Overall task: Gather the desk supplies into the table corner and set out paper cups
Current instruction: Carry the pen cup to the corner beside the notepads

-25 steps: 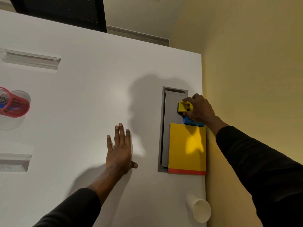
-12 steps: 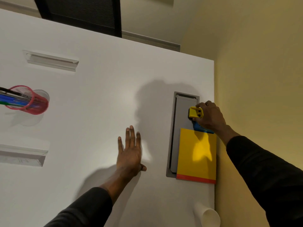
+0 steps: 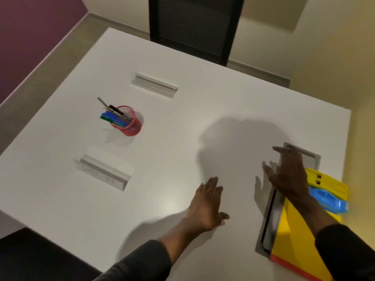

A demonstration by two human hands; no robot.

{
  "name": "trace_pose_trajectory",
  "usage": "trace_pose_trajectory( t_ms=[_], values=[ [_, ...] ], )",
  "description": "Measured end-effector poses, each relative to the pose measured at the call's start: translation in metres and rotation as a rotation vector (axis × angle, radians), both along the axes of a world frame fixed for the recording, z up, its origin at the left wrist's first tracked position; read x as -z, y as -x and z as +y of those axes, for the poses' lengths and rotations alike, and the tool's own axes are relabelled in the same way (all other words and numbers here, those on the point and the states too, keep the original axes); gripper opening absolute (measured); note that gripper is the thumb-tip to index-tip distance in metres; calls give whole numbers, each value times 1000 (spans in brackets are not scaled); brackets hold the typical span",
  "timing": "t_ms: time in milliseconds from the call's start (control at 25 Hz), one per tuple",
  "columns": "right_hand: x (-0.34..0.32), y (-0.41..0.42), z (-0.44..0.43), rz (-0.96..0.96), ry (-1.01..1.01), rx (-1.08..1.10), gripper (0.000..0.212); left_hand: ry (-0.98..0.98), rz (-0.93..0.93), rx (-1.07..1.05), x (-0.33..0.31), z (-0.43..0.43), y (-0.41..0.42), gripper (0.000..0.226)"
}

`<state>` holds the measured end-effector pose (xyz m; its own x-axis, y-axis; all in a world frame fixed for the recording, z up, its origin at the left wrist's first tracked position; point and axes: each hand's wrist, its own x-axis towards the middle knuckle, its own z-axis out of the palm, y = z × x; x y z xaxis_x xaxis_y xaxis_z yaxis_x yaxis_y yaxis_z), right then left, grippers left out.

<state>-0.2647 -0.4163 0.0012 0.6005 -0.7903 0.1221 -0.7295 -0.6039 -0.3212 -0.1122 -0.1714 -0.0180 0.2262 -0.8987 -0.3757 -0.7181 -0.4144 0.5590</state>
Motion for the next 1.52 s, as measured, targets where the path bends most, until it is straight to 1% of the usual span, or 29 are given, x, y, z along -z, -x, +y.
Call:
trace_pose_trajectory(
  t_ms=[80,120,200,280,400,480,560,640,720,800,840,880,960,1080,1200,1360,1520],
  values=[
    [4,-50,27,-45,-119,-70,59,135,132,-367,-17,12,-31,75],
    [7,-78,40,-69,-173,-114,56,194,172,-553,-26,17,-52,66],
    [11,-133,65,-110,-266,-217,54,301,194,-852,-41,27,-105,52],
    [11,-187,87,-107,-358,-311,54,344,203,-1107,-60,38,-160,40],
    [5,-257,106,-66,-452,-410,59,330,284,-1426,-76,52,-223,46],
    [-1,-300,114,-30,-484,-475,69,335,355,-1526,-74,57,-248,52],
    [-9,-338,117,25,-504,-539,87,329,378,-1533,-69,57,-265,63],
    [-14,-370,121,56,-543,-567,105,299,413,-1493,-63,56,-279,76],
    [-17,-393,127,67,-590,-582,113,252,445,-1415,-60,54,-289,83],
    [-16,-408,134,58,-630,-614,107,215,452,-1332,-61,52,-291,86],
    [-14,-413,138,35,-645,-628,101,226,461,-1308,-59,50,-292,83],
    [-13,-416,141,8,-656,-633,96,254,479,-1293,-60,49,-292,75],
    [-10,-419,146,-37,-665,-622,94,315,523,-1278,-59,47,-294,58],
    [-5,-416,149,-83,-619,-568,90,310,495,-1260,-56,47,-292,51],
    [-9,-400,152,-170,-563,-520,88,318,480,-1240,-59,47,-282,47],
    [-25,-354,160,-270,-567,-410,78,372,493,-1191,-74,40,-247,43],
    [-40,-262,163,-418,-600,-230,76,359,471,-1061,-89,32,-185,32]
  ],
)
